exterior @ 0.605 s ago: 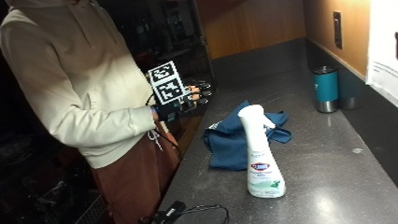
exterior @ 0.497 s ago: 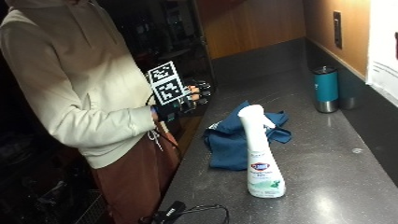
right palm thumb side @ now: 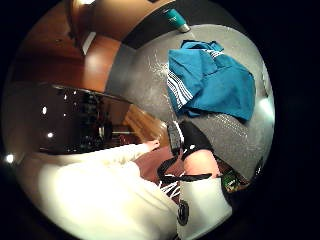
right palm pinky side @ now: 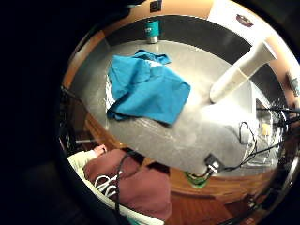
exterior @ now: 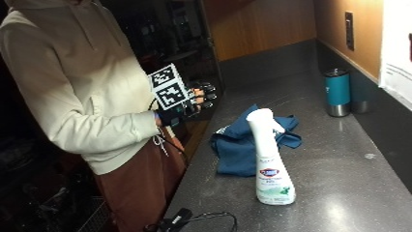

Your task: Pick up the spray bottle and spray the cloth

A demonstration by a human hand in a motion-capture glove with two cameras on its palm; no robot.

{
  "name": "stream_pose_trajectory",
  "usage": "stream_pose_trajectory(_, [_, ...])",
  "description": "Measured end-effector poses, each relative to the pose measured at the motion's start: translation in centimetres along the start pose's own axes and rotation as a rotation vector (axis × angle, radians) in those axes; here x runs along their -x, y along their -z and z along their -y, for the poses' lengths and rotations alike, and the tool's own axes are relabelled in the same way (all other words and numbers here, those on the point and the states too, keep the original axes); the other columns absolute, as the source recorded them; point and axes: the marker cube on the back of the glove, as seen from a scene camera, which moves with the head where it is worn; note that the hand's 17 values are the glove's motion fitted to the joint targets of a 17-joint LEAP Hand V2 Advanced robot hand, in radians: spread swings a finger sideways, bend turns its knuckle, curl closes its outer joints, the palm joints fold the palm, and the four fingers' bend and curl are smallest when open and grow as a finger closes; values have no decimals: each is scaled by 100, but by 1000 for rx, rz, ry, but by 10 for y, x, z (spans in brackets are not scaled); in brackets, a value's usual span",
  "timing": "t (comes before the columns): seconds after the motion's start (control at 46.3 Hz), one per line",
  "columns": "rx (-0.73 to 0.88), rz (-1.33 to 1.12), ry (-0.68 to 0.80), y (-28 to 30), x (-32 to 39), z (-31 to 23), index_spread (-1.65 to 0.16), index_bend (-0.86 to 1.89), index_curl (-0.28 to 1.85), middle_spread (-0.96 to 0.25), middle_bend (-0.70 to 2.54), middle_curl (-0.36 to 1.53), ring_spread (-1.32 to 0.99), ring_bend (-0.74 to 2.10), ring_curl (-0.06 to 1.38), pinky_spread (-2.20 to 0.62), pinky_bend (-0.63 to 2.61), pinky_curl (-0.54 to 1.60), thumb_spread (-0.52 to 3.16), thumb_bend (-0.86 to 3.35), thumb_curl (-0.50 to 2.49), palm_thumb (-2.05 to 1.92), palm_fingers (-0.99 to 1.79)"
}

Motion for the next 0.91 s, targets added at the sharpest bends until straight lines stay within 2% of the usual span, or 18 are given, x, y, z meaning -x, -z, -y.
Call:
stream_pose_trajectory(0.475, [-232,62,-49,25,-30,-14,-39,14,24,-1,20,24,3,34,22,20,43,30,99,-1,35,75,12])
stream_pose_trajectory(0.907, [-463,100,-217,31,-75,-21,-37,12,21,-1,21,29,2,38,26,19,45,33,99,-2,38,76,12])
